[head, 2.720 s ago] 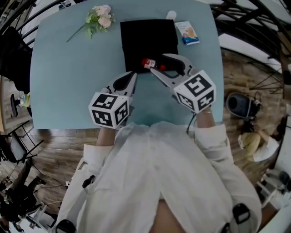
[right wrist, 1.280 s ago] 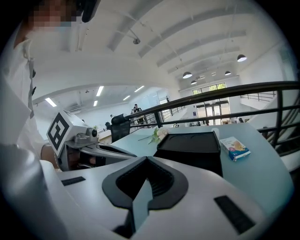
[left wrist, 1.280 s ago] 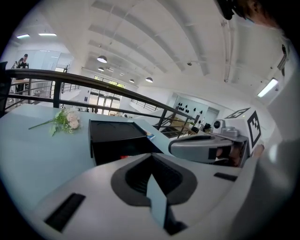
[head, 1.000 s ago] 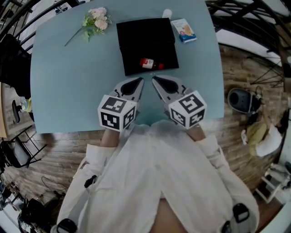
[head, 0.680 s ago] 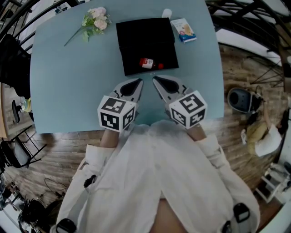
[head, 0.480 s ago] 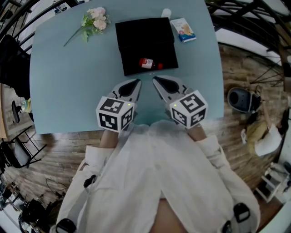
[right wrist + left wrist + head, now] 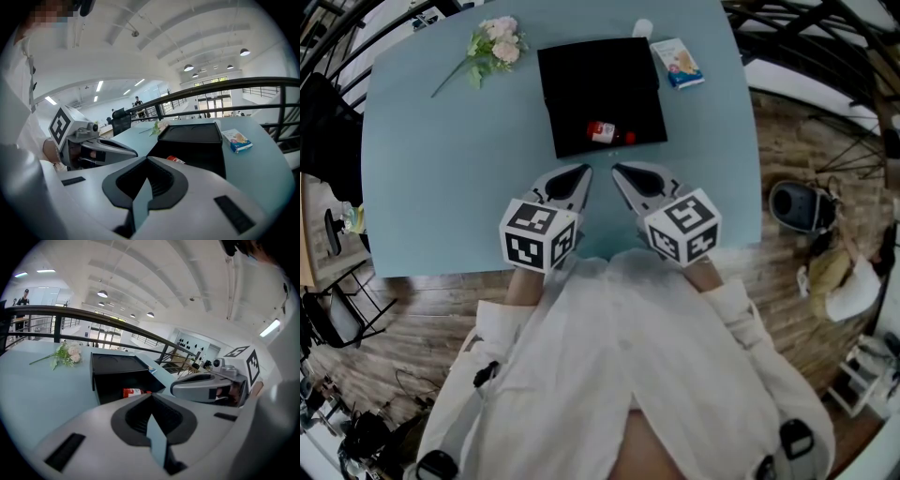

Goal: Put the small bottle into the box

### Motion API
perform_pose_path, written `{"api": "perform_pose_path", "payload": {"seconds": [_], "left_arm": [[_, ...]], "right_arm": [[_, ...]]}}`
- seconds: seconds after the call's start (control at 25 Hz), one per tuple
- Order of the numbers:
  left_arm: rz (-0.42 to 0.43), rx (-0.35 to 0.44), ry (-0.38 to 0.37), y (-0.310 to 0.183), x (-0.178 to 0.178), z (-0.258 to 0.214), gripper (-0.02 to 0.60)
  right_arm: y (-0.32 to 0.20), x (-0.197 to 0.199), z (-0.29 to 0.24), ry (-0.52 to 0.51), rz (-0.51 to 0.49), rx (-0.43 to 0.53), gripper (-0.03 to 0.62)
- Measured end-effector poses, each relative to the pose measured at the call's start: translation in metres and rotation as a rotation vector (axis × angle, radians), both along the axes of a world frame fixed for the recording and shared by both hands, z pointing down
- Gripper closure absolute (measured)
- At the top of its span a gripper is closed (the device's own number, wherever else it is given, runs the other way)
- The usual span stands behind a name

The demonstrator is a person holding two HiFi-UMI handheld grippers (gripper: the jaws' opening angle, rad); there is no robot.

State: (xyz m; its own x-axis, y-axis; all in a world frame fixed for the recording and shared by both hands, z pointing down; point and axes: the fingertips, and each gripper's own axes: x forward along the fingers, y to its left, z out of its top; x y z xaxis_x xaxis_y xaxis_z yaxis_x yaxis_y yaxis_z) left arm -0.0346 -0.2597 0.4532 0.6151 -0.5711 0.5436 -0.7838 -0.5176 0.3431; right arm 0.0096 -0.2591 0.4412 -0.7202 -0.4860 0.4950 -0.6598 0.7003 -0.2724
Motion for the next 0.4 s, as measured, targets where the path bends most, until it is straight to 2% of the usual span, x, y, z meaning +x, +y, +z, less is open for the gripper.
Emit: {"api": "perform_pose_path", "payload": {"seconds": [0.4], "left_arm": [[0.009,-0.013,-0.003,0.0008,0.0002,0.0022,0.578]], "right_arm": [[0.0024,0.0003,-0.0048,-0.004,-0.007,0.000,0.592]]}}
